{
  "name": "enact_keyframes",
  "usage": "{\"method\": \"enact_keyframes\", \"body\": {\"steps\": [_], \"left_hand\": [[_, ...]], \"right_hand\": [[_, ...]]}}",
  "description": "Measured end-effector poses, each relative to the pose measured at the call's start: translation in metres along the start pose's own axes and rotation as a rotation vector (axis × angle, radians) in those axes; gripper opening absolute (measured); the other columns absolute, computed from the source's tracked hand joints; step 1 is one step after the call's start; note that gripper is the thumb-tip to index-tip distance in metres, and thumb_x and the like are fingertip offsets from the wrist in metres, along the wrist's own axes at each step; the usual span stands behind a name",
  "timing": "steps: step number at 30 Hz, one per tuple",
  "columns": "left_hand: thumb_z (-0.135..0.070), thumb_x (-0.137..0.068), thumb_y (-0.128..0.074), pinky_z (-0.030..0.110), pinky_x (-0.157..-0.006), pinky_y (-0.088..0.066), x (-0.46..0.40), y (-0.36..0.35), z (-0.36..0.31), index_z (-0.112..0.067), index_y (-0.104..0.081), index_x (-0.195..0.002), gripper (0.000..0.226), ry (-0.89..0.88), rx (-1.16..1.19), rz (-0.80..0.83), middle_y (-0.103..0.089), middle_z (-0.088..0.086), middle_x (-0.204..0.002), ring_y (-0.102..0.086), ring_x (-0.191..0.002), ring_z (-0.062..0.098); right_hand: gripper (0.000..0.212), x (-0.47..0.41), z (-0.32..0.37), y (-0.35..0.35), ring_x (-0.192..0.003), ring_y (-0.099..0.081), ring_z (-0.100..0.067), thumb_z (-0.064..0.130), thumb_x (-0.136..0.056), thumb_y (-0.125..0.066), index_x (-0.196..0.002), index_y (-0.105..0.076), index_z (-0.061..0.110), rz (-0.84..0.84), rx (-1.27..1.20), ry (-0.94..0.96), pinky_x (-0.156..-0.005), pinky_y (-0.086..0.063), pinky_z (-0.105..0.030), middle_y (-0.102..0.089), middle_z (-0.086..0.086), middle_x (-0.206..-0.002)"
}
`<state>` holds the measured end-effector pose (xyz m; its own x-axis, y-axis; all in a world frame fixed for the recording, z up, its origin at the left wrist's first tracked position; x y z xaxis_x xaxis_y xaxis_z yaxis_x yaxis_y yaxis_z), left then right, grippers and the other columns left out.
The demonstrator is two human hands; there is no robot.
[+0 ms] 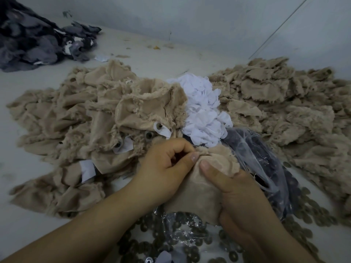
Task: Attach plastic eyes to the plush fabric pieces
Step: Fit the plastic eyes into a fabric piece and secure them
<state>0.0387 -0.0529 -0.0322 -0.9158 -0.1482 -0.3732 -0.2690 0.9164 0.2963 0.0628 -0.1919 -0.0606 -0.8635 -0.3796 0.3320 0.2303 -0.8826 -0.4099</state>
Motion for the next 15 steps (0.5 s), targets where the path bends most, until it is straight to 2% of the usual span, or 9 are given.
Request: {"method": "enact_keyframes", "body": {"steps": [3, 6, 8, 13, 15], "left_hand": [[-0.021, -0.088, -0.061, 0.010, -0.055, -0.037, 0.000, -0.002, 0.001, -0.012, -0.061, -0.070, 0.020, 0.026, -0.003, -0.025, -0.052, -0.013, -0.060, -0.046, -0.057, -0.002], [-0.023, -0.089, -0.053, 0.013, -0.055, -0.034, 0.001, -0.006, 0.001, -0.015, -0.049, -0.063, 0.027, 0.051, 0.067, -0.017, -0.043, -0.015, -0.056, -0.039, -0.056, 0.000], [-0.020, -0.091, -0.050, 0.014, -0.055, -0.033, 0.002, -0.008, 0.000, -0.019, -0.045, -0.062, 0.029, 0.057, 0.116, -0.017, -0.040, -0.016, -0.055, -0.037, -0.055, 0.000], [-0.019, -0.091, -0.050, 0.017, -0.057, -0.037, 0.003, -0.013, 0.004, -0.008, -0.048, -0.065, 0.029, 0.075, 0.243, -0.041, -0.045, -0.008, -0.061, -0.041, -0.059, 0.004], [-0.018, -0.092, -0.050, 0.016, -0.057, -0.037, 0.004, -0.014, 0.005, -0.009, -0.048, -0.065, 0.029, 0.071, 0.261, -0.033, -0.045, -0.009, -0.062, -0.041, -0.059, 0.004]], "right_hand": [[0.034, 0.002, -0.003, -0.003, -0.100, -0.073, -0.036, 0.014, -0.082, -0.071, -0.114, -0.071, 0.002, 0.018, -0.083, -0.063, -0.084, -0.060, -0.048, -0.074, -0.022, -0.107], [0.038, 0.004, -0.004, -0.007, -0.099, -0.073, -0.036, 0.017, -0.082, -0.070, -0.117, -0.070, 0.001, 0.053, -0.155, -0.157, -0.075, -0.063, -0.044, -0.074, -0.022, -0.108], [0.041, 0.005, -0.005, -0.009, -0.101, -0.073, -0.037, 0.021, -0.083, -0.068, -0.120, -0.069, 0.003, 0.085, -0.203, -0.220, -0.075, -0.063, -0.044, -0.073, -0.023, -0.111], [0.042, 0.006, -0.010, -0.009, -0.106, -0.070, -0.037, 0.023, -0.087, -0.065, -0.123, -0.068, 0.003, 0.134, -0.272, -0.327, -0.088, -0.056, -0.048, -0.071, -0.024, -0.116], [0.043, 0.005, -0.010, -0.009, -0.107, -0.070, -0.037, 0.022, -0.086, -0.064, -0.126, -0.066, 0.005, 0.162, -0.279, -0.319, -0.087, -0.058, -0.048, -0.071, -0.023, -0.118]]}}
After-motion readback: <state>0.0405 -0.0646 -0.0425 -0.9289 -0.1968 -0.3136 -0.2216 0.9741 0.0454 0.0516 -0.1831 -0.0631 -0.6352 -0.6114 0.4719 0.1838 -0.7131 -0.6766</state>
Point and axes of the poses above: each hand's wrist, its own x-axis away from the middle knuckle, its own y-axis out of the back of the hand, z = x × y, the point moved 4 cm from there along -x, towards the middle knuckle
